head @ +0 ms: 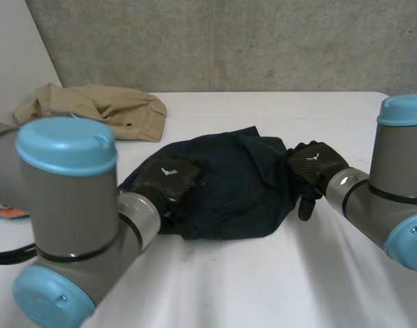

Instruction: Fold the laundry.

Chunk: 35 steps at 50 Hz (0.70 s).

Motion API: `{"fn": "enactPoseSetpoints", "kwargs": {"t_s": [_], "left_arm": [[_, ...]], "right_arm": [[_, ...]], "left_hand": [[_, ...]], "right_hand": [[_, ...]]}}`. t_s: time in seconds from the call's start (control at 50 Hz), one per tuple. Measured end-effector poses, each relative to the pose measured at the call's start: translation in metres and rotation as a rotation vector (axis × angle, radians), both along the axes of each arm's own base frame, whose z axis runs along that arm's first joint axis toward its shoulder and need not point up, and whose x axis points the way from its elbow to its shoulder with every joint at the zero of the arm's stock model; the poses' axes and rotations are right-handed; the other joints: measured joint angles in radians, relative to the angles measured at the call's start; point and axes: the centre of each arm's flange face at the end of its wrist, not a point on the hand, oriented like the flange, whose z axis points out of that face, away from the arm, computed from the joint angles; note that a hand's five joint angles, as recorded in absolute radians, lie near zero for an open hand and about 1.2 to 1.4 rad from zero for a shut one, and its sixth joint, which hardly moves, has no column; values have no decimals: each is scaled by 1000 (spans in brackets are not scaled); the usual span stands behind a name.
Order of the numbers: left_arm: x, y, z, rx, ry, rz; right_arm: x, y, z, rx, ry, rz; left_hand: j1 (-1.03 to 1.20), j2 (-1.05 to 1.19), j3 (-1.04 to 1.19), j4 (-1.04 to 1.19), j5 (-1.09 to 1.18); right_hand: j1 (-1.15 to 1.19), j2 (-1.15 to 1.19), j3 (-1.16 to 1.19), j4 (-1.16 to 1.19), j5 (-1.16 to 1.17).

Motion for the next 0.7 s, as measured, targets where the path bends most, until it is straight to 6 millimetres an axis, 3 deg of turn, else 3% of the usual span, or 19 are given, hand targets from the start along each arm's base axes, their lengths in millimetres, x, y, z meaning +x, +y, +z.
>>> {"fn": "enactPoseSetpoints", "kwargs": {"t_s": [0.1, 0.18, 0.22, 0.28, 0.32, 0.42, 0.48, 0.52, 0.54, 0.62, 0.7], "left_arm": [[-11, 10, -20, 18, -63, -56], [-18, 8, -42, 23, -130, -67], [-21, 3, -53, 21, -165, -58], [-22, -8, -60, 4, -195, -25], [-20, -25, -56, -40, -202, 39], [-8, -75, -12, -222, -124, 233], [-1, -109, 38, -405, -6, 330], [1, -120, 61, -489, 52, 352], [0, -131, 88, -591, 126, 352], [-9, -141, 152, -832, 311, 281], [-27, -135, 184, -940, 446, 165]], "right_arm": [[-7, 3, 2, 8, 5, -17], [-12, 6, -1, 14, 11, -24], [-14, 7, -3, 13, 17, -26], [-17, 6, -5, 5, 25, -30], [-20, 3, -5, -6, 31, -35], [-25, -2, 0, -34, 28, -47], [-27, -5, 5, -48, 21, -50], [-27, -5, 6, -52, 18, -50], [-28, -6, 8, -56, 15, -50], [-29, -7, 9, -60, 12, -54], [-31, -10, 10, -63, 12, -64]], "left_hand": [[4, 3, 1, 3, 0], [162, 144, 129, 140, 123], [603, 566, 543, 558, 532], [904, 888, 869, 890, 859], [948, 961, 949, 965, 930], [948, 989, 975, 994, 937], [948, 989, 975, 994, 938], [948, 989, 975, 994, 937], [948, 992, 979, 995, 937], [948, 993, 979, 998, 937], [948, 993, 979, 998, 937]], "right_hand": [[0, 0, 0, 0, 0], [0, 0, 0, 0, 0], [0, 0, 0, 0, 0], [0, 0, 0, 0, 0], [0, 0, 0, 0, 0], [0, 0, 0, 0, 0], [0, 0, 0, 0, 0], [0, 0, 0, 0, 0], [0, 0, 0, 0, 0], [0, 0, 0, 0, 0], [0, 0, 0, 0, 0]]}}
